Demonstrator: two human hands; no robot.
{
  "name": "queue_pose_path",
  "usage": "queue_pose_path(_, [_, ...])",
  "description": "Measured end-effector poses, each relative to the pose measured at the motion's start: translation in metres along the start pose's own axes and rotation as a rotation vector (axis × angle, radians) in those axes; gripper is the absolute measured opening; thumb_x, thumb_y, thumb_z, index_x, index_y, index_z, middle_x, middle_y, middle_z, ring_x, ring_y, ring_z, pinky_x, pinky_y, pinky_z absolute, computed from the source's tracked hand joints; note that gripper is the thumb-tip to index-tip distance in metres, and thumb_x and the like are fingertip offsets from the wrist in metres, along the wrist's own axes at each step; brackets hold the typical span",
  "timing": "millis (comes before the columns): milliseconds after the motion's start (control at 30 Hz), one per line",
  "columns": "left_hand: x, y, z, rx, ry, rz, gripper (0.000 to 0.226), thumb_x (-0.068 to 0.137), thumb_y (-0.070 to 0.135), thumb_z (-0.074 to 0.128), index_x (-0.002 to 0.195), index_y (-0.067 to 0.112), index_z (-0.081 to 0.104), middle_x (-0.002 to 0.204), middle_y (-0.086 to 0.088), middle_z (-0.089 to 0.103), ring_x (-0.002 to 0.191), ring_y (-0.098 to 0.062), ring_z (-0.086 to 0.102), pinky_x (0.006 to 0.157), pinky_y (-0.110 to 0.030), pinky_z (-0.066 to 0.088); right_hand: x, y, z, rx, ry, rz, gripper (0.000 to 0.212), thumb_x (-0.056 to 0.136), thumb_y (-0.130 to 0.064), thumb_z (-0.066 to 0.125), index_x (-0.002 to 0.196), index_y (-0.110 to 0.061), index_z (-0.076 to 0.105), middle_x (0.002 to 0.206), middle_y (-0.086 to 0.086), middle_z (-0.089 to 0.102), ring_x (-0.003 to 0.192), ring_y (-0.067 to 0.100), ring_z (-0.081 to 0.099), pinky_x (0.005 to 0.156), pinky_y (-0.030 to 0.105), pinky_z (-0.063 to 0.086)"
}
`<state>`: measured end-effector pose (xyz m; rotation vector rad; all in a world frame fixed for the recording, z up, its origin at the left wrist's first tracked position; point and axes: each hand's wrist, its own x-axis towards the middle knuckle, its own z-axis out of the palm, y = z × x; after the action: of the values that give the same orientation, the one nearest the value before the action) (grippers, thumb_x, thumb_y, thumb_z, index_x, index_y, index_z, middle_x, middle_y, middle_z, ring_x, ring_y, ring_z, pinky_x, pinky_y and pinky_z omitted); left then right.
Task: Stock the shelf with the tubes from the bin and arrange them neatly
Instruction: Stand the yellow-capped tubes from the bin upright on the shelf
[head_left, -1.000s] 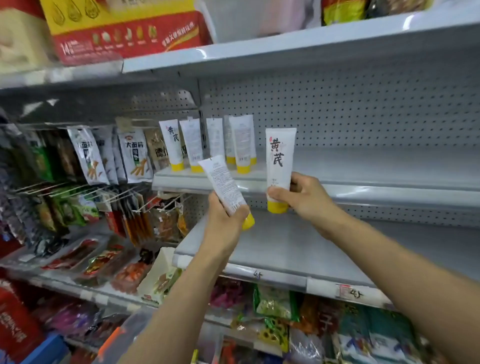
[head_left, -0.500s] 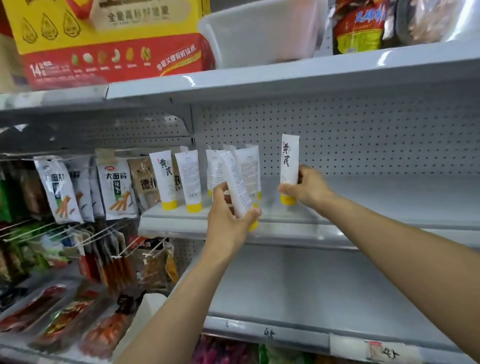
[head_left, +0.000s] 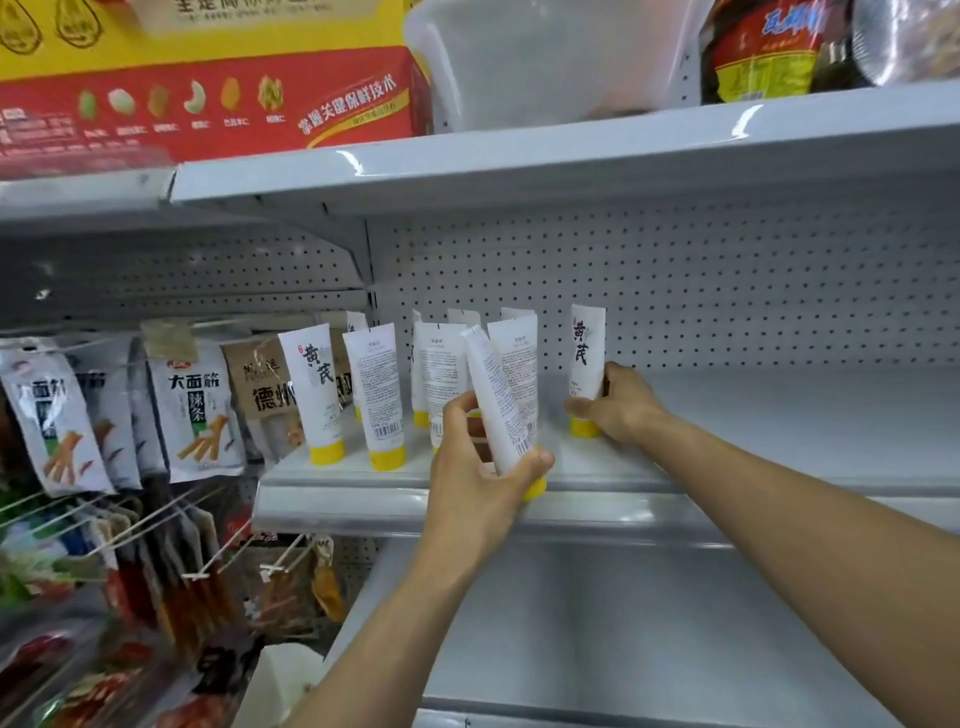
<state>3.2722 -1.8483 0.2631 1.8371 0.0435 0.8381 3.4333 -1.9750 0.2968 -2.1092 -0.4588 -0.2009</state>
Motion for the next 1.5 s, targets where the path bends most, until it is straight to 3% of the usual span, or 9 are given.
queue_pose_path(300, [-0.005, 0.003, 0.0, -0.013, 0.002, 0.009, 0.063, 0.078, 0.023, 0.08, 0.126, 0.032, 0.04, 0.111, 0.017, 0.061, 0.097, 0.001, 0.062, 0.083, -0.026, 0.055, -0.012, 0.005, -0.005, -0.032, -0.002, 0.09, 0.048, 0.084, -0.022, 0.071, 0.12, -0.009, 0.043, 0.109, 0.005, 0.056, 0.093, 0.023, 0.056, 0.067, 0.029, 0.044])
queue_pose_path(400, [-0.007, 0.011, 0.004, -0.007, -0.018, 0.024, 0.053, 0.083, 0.021, 0.075, 0.124, 0.029, 0.042, 0.111, 0.018, 0.061, 0.1, -0.002, 0.062, 0.089, -0.031, 0.054, -0.033, 0.001, -0.016, -0.068, 0.159, -0.047, 0.023, 0.085, -0.012, 0.061, 0.103, -0.014, 0.046, 0.09, -0.002, 0.052, 0.081, 0.02, 0.053, 0.068, 0.031, 0.044])
queue_pose_path(500, [-0.004, 0.021, 0.012, -0.003, -0.004, 0.048, 0.046, 0.085, 0.017, 0.072, 0.119, 0.026, 0.044, 0.109, 0.015, 0.062, 0.102, -0.007, 0.062, 0.09, -0.035, 0.053, -0.064, -0.011, -0.022, 0.055, -0.098, -0.24, 0.023, 0.08, -0.003, 0.064, 0.09, -0.02, 0.054, 0.084, -0.001, 0.055, 0.075, 0.015, 0.052, 0.067, 0.024, 0.045])
queue_pose_path(633, [-0.002, 0.032, 0.022, -0.018, 0.024, 0.076, 0.047, 0.085, 0.015, 0.072, 0.116, 0.03, 0.039, 0.103, 0.016, 0.061, 0.095, 0.005, 0.06, 0.08, -0.017, 0.049, -0.095, -0.026, -0.029, 0.099, -0.407, -0.354, 0.044, 0.073, -0.018, 0.079, 0.112, -0.019, 0.058, 0.1, -0.001, 0.06, 0.08, 0.005, 0.05, 0.07, 0.012, 0.045])
queue_pose_path(700, [-0.004, 0.037, 0.027, -0.019, 0.027, 0.081, 0.052, 0.084, 0.016, 0.072, 0.118, 0.032, 0.038, 0.102, 0.018, 0.061, 0.093, 0.009, 0.059, 0.076, -0.009, 0.048, -0.098, -0.028, -0.03, 0.146, -0.338, -0.377, 0.042, 0.076, -0.017, 0.077, 0.114, -0.016, 0.058, 0.094, -0.008, 0.061, 0.071, -0.005, 0.051, 0.063, 0.006, 0.041])
queue_pose_path(933, [0.001, 0.038, 0.028, 0.102, -0.076, 0.064, 0.044, 0.086, 0.026, 0.071, 0.121, 0.029, 0.045, 0.112, 0.012, 0.062, 0.104, -0.007, 0.059, 0.093, -0.032, 0.051, -0.091, -0.02, -0.031, 0.176, -0.189, -0.336, 0.038, 0.075, -0.018, 0.079, 0.108, -0.014, 0.061, 0.096, -0.001, 0.069, 0.068, -0.003, 0.056, 0.063, 0.011, 0.046])
queue_pose_path(1100, [-0.004, 0.024, 0.016, 0.448, -0.08, 0.158, 0.041, 0.087, 0.036, 0.067, 0.124, 0.028, 0.051, 0.11, 0.013, 0.057, 0.095, -0.007, 0.057, 0.086, -0.031, 0.05, -0.074, -0.012, -0.029, 0.201, -0.124, -0.17, 0.045, 0.069, -0.017, 0.082, 0.106, -0.019, 0.057, 0.097, 0.004, 0.07, 0.089, 0.02, 0.069, 0.084, 0.04, 0.057])
queue_pose_path(1300, [-0.004, 0.011, 0.008, 0.662, -0.108, 0.21, 0.033, 0.088, 0.039, 0.062, 0.119, 0.03, 0.054, 0.1, 0.015, 0.058, 0.093, -0.008, 0.057, 0.088, -0.041, 0.048, -0.068, -0.012, -0.02, 0.12, -0.108, -0.118, 0.051, 0.072, -0.012, 0.078, 0.116, -0.017, 0.053, 0.102, -0.002, 0.068, 0.092, 0.014, 0.066, 0.081, 0.028, 0.055])
queue_pose_path(1500, [0.001, 0.003, 0.004, 0.679, -0.135, 0.218, 0.03, 0.088, 0.04, 0.061, 0.116, 0.03, 0.055, 0.094, 0.016, 0.058, 0.092, -0.008, 0.058, 0.088, -0.041, 0.048, -0.062, -0.006, -0.014, 0.007, -0.106, -0.063, 0.06, 0.07, -0.015, 0.081, 0.122, -0.017, 0.051, 0.114, 0.0, 0.066, 0.1, 0.018, 0.064, 0.087, 0.033, 0.054])
